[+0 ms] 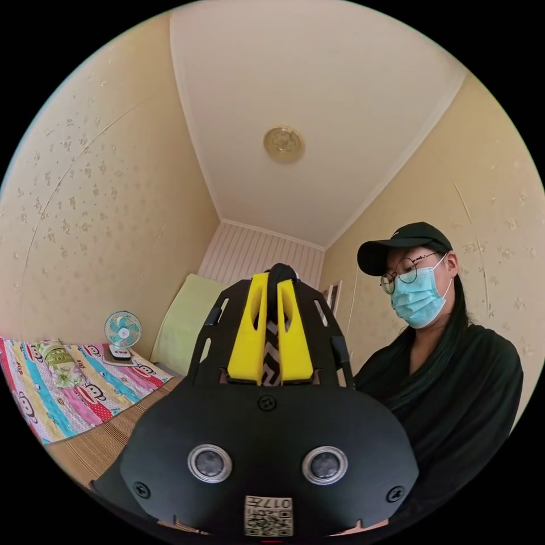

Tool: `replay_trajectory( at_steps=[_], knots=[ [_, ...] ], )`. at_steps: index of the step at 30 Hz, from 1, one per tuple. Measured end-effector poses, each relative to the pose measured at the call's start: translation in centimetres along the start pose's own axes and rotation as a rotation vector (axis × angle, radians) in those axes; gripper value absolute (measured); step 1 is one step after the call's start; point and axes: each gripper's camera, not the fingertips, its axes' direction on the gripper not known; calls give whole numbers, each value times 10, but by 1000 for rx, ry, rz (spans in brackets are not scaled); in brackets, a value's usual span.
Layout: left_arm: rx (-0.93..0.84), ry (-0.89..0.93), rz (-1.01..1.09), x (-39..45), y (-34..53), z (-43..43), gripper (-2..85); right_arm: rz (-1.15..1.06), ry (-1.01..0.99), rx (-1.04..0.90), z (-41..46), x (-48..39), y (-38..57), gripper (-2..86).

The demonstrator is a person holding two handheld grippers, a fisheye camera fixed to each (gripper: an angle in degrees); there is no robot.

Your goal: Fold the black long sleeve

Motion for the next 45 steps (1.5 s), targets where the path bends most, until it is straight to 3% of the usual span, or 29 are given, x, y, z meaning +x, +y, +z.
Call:
replay_trajectory(
  at_steps=[5,7,15,21,28,38,42,45],
  knots=[
    [-68,-50,-13,9,11,1,11,34,-89,-69,39,15,-15,75],
    [-106,-83,-24,14,15,-1,11,-25,-150,19,26,7,-16,37],
    [-240,-278,-32,28,20,-32,17,-400,515,343,-46,-174,-22,8],
    [-405,-310,-83,17,32,-5,25,-632,987,349,23,-271,-30,5],
    [-462,-238,-168,-3,38,9,46,-801,979,426,73,-321,-32,4],
    [-576,45,-378,-28,67,56,116,-903,1287,472,138,-373,-65,7],
    [-628,-22,-379,-20,68,76,130,-895,1319,480,140,-387,-74,8],
    [-584,-109,-314,-6,53,73,40,-877,1379,495,132,-396,-76,6]
  ],
)
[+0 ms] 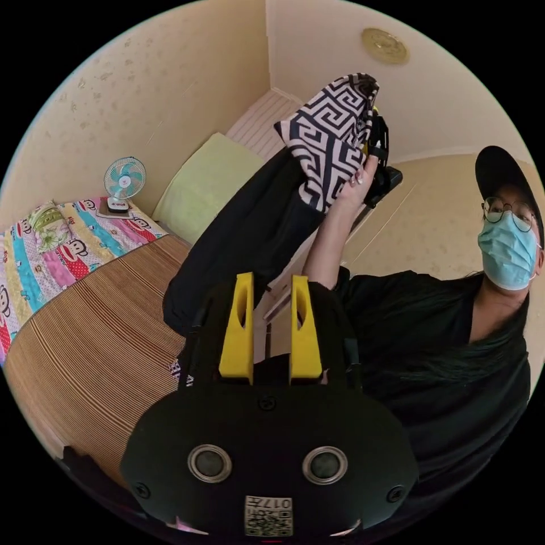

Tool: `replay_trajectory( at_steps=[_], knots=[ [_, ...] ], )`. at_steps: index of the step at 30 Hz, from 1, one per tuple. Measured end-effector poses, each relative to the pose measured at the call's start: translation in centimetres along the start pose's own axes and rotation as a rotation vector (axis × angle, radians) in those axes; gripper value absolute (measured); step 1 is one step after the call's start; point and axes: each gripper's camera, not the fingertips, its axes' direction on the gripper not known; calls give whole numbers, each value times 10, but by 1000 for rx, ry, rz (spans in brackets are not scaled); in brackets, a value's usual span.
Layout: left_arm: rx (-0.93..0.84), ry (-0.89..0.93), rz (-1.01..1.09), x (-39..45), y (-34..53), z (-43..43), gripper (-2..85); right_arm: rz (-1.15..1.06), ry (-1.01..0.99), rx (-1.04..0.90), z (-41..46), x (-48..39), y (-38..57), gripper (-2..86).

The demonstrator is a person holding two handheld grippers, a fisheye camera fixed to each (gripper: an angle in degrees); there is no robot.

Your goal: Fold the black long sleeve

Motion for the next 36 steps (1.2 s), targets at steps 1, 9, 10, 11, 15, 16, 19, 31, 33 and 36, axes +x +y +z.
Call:
replay_trajectory(
  at_steps=[1,9,10,11,15,16,19,31,33,36],
  knots=[
    [70,-38,-13,2,-1,-17,6,2,12,-7,-2,4,-1,6],
    [303,-129,19,19,-26,-162,-10,138,-101,-263,-51,137,49,8],
    [289,-169,41,27,-33,-174,-10,132,-149,-279,-55,144,59,8],
    [280,-196,49,30,-36,-179,-10,146,-195,-296,-63,154,82,7],
    [176,-227,67,43,-51,-201,-10,323,-391,-274,-108,181,142,6],
    [148,-219,72,51,-54,-207,-10,325,-413,-258,-117,181,145,6],
    [123,-215,66,77,-69,-228,-10,281,-473,-188,-154,176,129,6],
    [38,-412,-269,-41,-234,-300,-10,209,-384,-684,29,328,80,8],
    [-24,-425,-403,-125,-244,-295,-9,236,-381,-930,124,371,150,10],
    [-153,-521,-593,-276,-248,-276,-6,296,-309,-1160,239,415,264,15]
  ],
)
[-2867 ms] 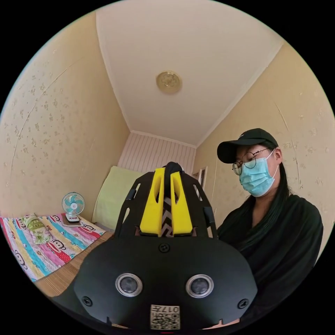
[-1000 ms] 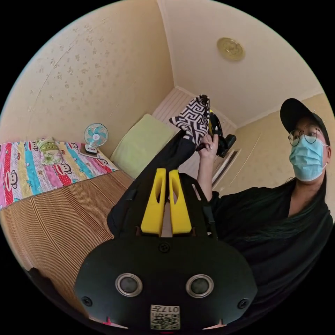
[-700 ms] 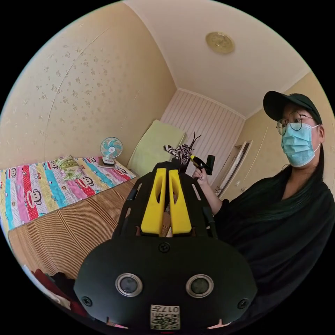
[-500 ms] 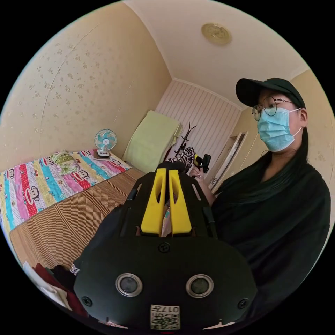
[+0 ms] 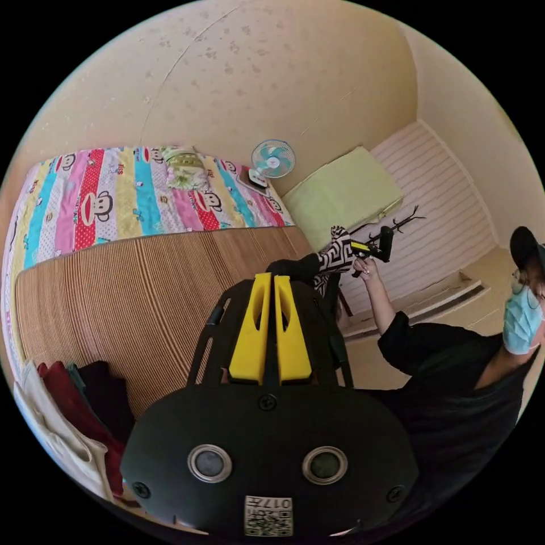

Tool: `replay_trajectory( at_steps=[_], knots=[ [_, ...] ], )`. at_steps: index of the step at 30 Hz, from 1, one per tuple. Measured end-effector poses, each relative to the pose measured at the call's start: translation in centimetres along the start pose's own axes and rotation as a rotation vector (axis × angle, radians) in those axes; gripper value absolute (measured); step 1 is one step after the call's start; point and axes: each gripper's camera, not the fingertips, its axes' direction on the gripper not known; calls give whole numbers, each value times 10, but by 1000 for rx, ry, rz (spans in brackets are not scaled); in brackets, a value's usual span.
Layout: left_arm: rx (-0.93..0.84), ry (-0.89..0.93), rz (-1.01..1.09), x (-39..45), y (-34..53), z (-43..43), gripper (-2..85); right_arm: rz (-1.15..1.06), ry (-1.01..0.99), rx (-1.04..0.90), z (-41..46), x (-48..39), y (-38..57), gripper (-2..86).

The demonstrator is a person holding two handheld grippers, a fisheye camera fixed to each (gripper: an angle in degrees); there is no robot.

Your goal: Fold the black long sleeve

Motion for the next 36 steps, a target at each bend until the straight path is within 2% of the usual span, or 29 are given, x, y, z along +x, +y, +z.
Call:
replay_trajectory(
  at_steps=[2,4,6,8,13,16,20,23,24,26,28,29,31,32,34,36],
  knots=[
    [-6,-42,-124,-62,-39,44,0,120,56,-76,71,47,-26,19],
    [77,-21,-243,-128,-53,79,32,183,115,-144,128,74,-35,26],
    [130,-40,-354,-161,-34,92,63,279,200,-166,166,88,-16,39],
    [123,-102,-411,-180,-2,102,75,330,190,-164,178,91,20,55],
    [-61,-363,-489,-222,127,97,96,462,266,-293,178,97,184,71],
    [-88,-270,-606,-246,182,87,99,565,365,-349,155,97,281,73],
    [-42,-193,-584,-240,193,71,69,618,428,-480,135,111,347,69],
    [-221,-181,-506,-240,172,71,30,537,470,-532,120,138,338,59],
    [-292,-238,-466,-242,162,59,25,550,549,-570,110,159,330,53],
    [-314,-453,-487,-249,152,17,23,620,669,-595,88,196,324,51],
    [-162,-721,-577,-258,149,-67,28,781,719,-546,56,231,324,57],
    [-108,-747,-606,-258,150,-88,35,907,728,-477,32,243,322,63],
    [86,-709,-664,-251,155,-144,69,959,657,-304,-1,233,311,75],
    [113,-674,-645,-248,154,-149,80,950,585,-207,-13,215,304,82],
    [92,-490,-533,-238,145,-135,95,907,396,-118,-14,182,298,89],
    [-6,-316,-448,-236,135,-100,103,848,155,-154,14,138,298,95]
  ],
)
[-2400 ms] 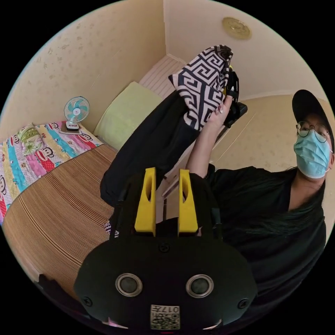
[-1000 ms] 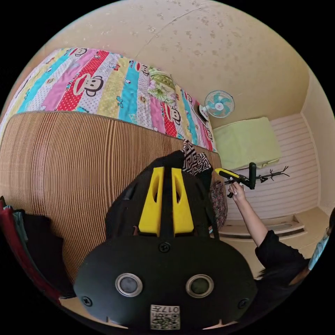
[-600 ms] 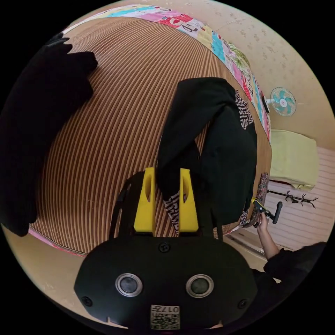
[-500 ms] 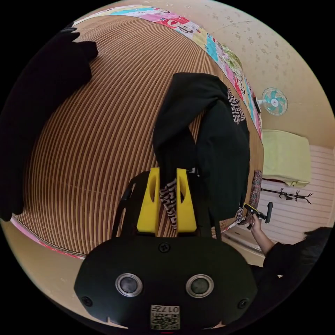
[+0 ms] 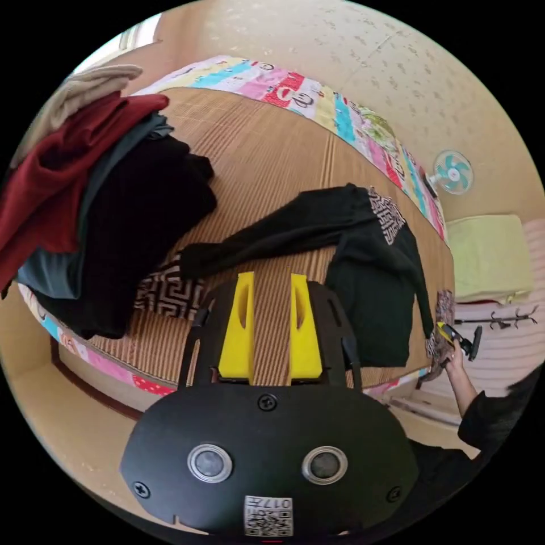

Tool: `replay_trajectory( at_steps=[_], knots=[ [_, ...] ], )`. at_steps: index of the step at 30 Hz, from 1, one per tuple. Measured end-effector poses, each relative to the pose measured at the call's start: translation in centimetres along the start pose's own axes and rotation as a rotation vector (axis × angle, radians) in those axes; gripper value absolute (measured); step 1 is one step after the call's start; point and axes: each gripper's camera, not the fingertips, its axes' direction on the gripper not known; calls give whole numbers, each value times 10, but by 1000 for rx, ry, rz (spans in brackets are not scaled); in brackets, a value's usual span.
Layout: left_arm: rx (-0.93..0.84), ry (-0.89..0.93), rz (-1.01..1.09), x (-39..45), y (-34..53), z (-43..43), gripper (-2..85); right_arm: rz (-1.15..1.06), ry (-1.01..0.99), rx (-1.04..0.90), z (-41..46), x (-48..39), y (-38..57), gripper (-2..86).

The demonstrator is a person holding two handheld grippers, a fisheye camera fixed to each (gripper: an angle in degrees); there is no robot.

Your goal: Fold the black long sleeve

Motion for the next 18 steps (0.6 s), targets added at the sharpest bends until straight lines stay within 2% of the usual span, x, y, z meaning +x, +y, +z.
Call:
replay_trajectory(
  at_steps=[2,4,8,12,14,17,18],
  knots=[
    [-155,97,58,14,-4,41,108,-63,-53,-106,25,-20,26,96],
    [-341,88,86,26,2,84,76,-131,-46,-220,49,-31,52,87],
    [-418,91,15,16,33,71,53,-247,112,-316,38,-16,102,44],
    [-485,166,-80,-8,93,42,57,-182,165,-418,0,35,129,28],
    [-460,195,-193,-32,104,25,69,-115,189,-460,-15,54,135,22],
    [-175,311,-435,-95,97,-26,92,-84,257,-471,-39,71,144,13],
    [-33,349,-505,-121,89,-47,97,-80,275,-464,-47,74,144,12]
  ],
)
